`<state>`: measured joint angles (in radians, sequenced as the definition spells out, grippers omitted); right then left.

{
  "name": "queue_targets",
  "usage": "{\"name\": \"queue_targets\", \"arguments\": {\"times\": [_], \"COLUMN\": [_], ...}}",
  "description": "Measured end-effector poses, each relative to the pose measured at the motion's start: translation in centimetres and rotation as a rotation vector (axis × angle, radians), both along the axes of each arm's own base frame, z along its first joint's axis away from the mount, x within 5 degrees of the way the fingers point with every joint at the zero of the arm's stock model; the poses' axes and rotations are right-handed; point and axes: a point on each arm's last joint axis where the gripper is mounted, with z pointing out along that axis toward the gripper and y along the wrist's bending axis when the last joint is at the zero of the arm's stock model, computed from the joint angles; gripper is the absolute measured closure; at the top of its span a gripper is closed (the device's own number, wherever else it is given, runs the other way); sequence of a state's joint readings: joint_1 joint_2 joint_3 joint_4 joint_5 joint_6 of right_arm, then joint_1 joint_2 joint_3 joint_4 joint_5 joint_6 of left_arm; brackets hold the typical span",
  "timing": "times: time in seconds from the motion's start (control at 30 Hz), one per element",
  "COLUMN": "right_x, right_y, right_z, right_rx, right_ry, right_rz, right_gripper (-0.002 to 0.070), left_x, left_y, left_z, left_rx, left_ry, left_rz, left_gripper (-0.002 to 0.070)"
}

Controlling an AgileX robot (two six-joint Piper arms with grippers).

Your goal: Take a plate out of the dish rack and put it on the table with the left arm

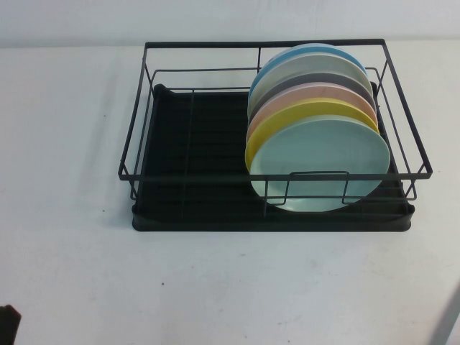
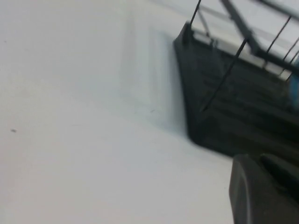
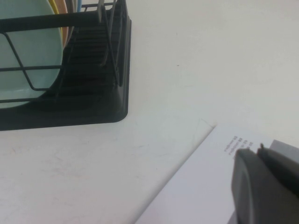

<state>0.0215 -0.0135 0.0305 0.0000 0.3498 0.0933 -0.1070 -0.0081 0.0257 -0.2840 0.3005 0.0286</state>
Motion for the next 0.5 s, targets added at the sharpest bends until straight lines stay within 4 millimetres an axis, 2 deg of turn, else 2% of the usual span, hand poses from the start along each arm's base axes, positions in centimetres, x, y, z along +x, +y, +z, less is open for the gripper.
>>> {"name": "queue_targets", "arguments": {"times": [0.13,0.2,0.5], "right_x": [0.0,0.0,0.0], "right_y": [0.0,0.0,0.0], "right_z": [0.0,0.0,0.0], "right_rx": [0.0,0.0,0.0], "right_ry": [0.0,0.0,0.0], "right_rz": [0.0,0.0,0.0], "right_gripper": [0.0696,0.0696,0.0696], "left_x": [0.2,0.2,0.3], "left_y": [-0.1,0.1,0.6], "left_z": [1.3,1.8,2.4], "left_rx": [-0.45,-0.562,-0.615], "left_ry": [-0.06,-0.091,-0.166], "left_rz": [0.055,0.077,0.114], "left_gripper": [0.0679,0.0679,0.0679]}}
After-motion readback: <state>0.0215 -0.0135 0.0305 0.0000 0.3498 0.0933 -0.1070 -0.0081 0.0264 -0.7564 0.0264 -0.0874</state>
